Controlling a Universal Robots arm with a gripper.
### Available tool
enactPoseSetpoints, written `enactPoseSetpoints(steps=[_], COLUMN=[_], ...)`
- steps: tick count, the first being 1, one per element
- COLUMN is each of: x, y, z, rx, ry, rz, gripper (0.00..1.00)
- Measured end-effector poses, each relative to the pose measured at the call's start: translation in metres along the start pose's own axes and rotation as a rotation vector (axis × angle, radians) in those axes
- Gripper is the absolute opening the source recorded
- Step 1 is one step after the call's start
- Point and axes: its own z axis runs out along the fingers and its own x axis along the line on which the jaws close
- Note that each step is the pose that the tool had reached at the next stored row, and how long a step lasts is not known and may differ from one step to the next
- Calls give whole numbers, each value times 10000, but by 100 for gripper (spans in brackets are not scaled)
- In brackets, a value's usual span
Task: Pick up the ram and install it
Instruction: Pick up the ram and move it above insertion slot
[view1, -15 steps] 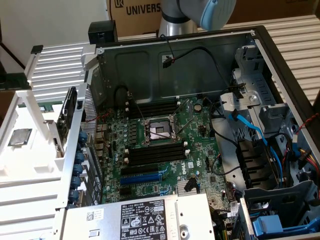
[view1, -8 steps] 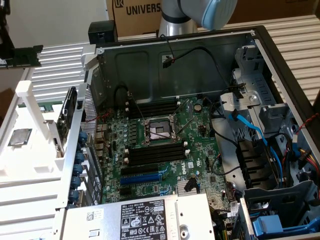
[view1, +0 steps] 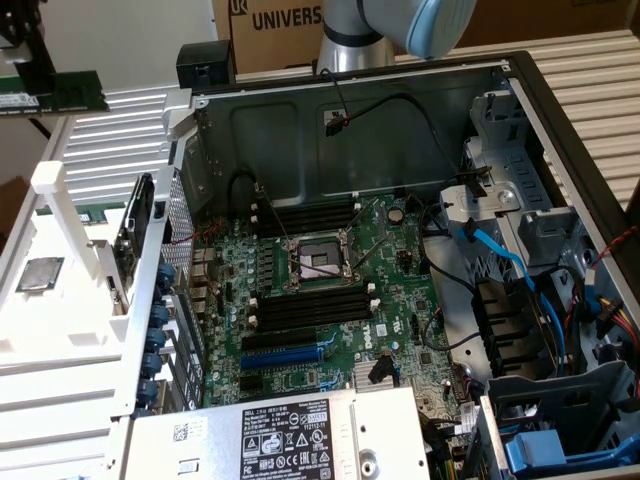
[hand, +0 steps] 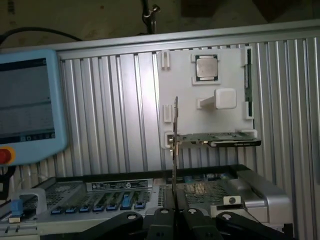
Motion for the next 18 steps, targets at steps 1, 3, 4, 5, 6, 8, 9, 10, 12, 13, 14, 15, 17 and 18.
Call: enactPoseSetpoints(steps=[1, 3, 4, 5, 6, 8, 9, 10, 12, 13, 14, 15, 17, 18], x=[0, -11, -17, -24, -29, -40, -44, -49, -59, -64, -68, -74, -83, -88], y=[0, -14, -54, -100, -143, -235, -279, -325, -416, -462, -507, -553, -644, -690], z=[1, 1, 1, 2, 4, 5, 6, 7, 9, 10, 11, 12, 14, 15], rx=[1, 5, 5, 5, 7, 6, 6, 7, 7, 7, 6, 6, 6, -3], ry=[0, 34, 43, 48, 50, 56, 59, 60, 63, 64, 64, 64, 64, 64], rz=[0, 1, -1, 0, 0, 0, 0, -1, -1, -1, -1, -1, 0, -3], gripper=[13, 13, 13, 13, 13, 13, 13, 13, 13, 13, 13, 13, 13, 13])
